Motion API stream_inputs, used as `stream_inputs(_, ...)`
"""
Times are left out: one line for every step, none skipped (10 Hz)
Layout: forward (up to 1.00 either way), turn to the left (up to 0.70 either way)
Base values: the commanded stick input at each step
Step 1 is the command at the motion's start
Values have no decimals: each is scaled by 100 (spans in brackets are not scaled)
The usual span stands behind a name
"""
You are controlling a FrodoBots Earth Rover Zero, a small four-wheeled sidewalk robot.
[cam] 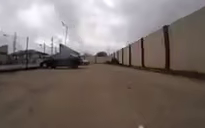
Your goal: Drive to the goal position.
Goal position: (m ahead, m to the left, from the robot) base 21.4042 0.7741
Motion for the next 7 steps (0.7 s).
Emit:
stream_inputs(50, 0)
stream_inputs(50, 0)
stream_inputs(50, 0)
stream_inputs(50, 0)
stream_inputs(50, 0)
stream_inputs(50, 0)
stream_inputs(50, 0)
